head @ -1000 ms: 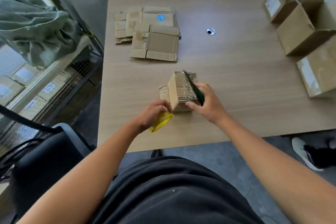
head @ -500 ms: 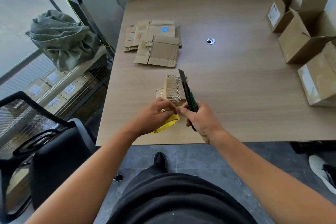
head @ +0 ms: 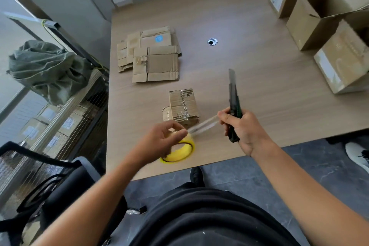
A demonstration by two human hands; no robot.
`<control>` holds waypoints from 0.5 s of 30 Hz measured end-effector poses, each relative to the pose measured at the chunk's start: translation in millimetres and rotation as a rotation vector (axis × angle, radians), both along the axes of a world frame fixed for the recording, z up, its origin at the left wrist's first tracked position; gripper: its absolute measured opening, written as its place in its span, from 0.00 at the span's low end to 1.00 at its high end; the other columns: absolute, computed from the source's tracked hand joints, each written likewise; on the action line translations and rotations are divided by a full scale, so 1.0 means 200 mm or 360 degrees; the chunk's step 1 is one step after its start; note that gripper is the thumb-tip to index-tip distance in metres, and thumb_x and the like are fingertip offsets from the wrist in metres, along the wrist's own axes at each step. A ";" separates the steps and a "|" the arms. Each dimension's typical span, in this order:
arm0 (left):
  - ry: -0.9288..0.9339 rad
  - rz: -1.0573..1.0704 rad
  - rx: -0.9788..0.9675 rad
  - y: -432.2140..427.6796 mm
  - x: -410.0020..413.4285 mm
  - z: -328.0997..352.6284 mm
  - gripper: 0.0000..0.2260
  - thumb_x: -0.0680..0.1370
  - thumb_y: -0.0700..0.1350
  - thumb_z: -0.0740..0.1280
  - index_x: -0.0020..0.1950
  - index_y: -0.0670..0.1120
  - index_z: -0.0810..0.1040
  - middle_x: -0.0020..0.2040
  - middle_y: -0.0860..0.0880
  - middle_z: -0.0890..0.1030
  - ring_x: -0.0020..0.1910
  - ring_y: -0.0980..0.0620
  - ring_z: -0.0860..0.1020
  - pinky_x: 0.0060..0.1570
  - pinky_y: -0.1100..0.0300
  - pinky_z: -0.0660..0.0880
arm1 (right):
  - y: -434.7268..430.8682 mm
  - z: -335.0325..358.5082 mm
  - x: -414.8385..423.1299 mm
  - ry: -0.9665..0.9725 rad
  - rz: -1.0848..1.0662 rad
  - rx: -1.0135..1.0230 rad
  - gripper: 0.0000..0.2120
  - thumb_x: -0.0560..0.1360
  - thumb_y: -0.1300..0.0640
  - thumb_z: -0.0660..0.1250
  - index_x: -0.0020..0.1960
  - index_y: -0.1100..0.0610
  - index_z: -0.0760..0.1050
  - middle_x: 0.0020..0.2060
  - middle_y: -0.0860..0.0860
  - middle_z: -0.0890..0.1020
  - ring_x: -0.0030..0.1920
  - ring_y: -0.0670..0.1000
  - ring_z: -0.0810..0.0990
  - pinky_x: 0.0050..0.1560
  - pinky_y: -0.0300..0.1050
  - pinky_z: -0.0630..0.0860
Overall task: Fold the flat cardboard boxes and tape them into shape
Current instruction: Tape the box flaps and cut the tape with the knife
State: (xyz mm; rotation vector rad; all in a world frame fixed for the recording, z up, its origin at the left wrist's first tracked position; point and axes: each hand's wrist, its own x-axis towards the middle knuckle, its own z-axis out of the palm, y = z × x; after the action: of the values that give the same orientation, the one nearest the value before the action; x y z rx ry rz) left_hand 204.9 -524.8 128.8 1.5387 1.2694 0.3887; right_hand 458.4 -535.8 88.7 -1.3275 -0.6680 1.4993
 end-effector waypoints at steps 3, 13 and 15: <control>0.0556 -0.0363 0.0157 0.25 -0.09 0.12 0.07 0.79 0.57 0.69 0.54 0.57 0.82 0.33 0.54 0.82 0.25 0.60 0.74 0.28 0.68 0.69 | 0.09 -0.03 -0.04 -0.0009 -0.0058 -0.0028 0.05 0.77 0.60 0.73 0.42 0.55 0.80 0.31 0.49 0.81 0.30 0.47 0.75 0.30 0.42 0.76; 0.1313 -0.0551 0.0318 1.01 -0.17 -0.02 0.11 0.77 0.64 0.67 0.49 0.58 0.81 0.42 0.56 0.83 0.23 0.59 0.74 0.35 0.62 0.69 | 0.69 -0.22 -0.33 -0.0428 -0.0179 -0.0185 0.05 0.79 0.60 0.70 0.46 0.57 0.75 0.33 0.51 0.78 0.25 0.43 0.72 0.26 0.38 0.71; 0.1308 -0.0562 0.0340 1.08 -0.16 -0.14 0.11 0.77 0.63 0.67 0.49 0.57 0.81 0.47 0.53 0.83 0.33 0.56 0.76 0.37 0.60 0.68 | 0.76 -0.29 -0.34 -0.0519 -0.0175 -0.0282 0.05 0.79 0.59 0.69 0.46 0.57 0.75 0.33 0.51 0.78 0.24 0.43 0.71 0.24 0.37 0.70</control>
State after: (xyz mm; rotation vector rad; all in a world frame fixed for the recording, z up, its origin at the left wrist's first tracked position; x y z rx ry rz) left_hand 173.6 -309.5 100.0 2.1708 1.5420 -0.3994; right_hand 390.4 -382.8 30.8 -1.7396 -0.6651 1.2885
